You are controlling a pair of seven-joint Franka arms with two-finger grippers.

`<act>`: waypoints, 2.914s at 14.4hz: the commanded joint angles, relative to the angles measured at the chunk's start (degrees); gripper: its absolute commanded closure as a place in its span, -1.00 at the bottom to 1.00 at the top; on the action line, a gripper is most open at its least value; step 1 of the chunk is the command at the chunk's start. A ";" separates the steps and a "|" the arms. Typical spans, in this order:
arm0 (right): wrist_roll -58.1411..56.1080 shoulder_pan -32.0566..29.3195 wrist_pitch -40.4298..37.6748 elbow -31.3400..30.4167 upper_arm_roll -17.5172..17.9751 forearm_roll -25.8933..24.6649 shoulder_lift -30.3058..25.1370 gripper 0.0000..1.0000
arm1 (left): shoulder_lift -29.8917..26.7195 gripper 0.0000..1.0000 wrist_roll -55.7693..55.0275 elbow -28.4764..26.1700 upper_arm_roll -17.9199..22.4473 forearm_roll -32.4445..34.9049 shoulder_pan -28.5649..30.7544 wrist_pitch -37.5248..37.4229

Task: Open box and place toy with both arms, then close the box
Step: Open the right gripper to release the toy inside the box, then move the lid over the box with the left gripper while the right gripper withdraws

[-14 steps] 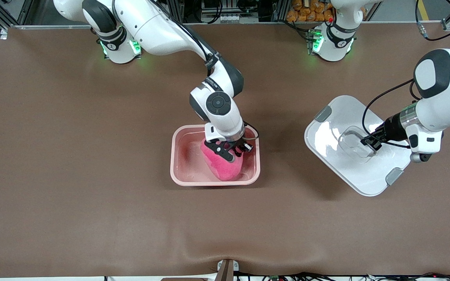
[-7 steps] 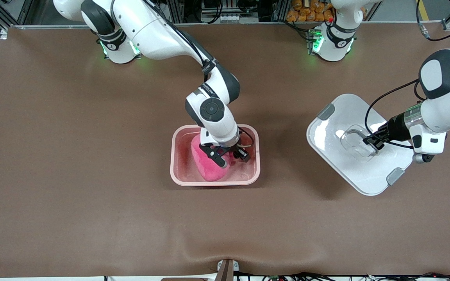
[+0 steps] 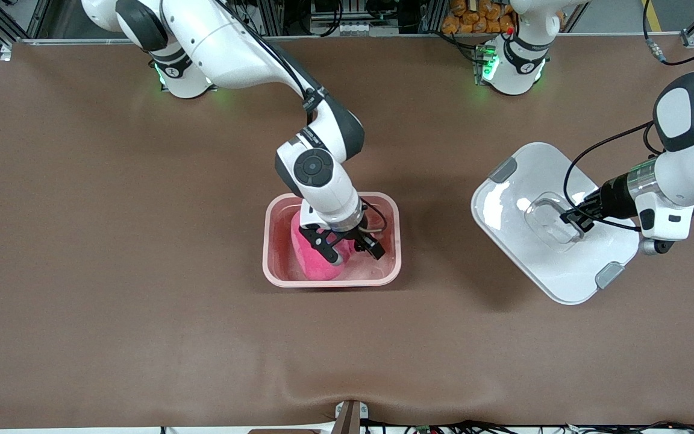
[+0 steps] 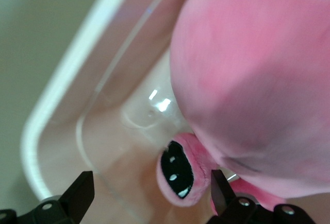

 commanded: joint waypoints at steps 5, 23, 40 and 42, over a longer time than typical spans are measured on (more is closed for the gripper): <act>-0.33 -5.37 -11.21 -1.32 0.51 0.74 -9.73 -1.00 | 0.28 1.00 -8.96 6.08 -0.13 -1.22 -4.54 -5.38; -60.23 -30.85 -34.58 -24.26 0.25 0.74 -42.25 -1.00 | 2.56 1.00 -45.52 9.25 -1.89 2.46 -20.35 3.75; -84.01 -41.84 -44.36 -24.79 -1.35 -8.05 -52.99 -1.00 | 13.01 1.00 -96.66 10.04 -1.71 25.39 -34.60 23.44; -82.60 -41.94 -44.80 -24.53 -0.90 -8.05 -53.25 -1.00 | 14.60 1.00 -99.67 11.35 -1.80 30.40 -36.01 23.71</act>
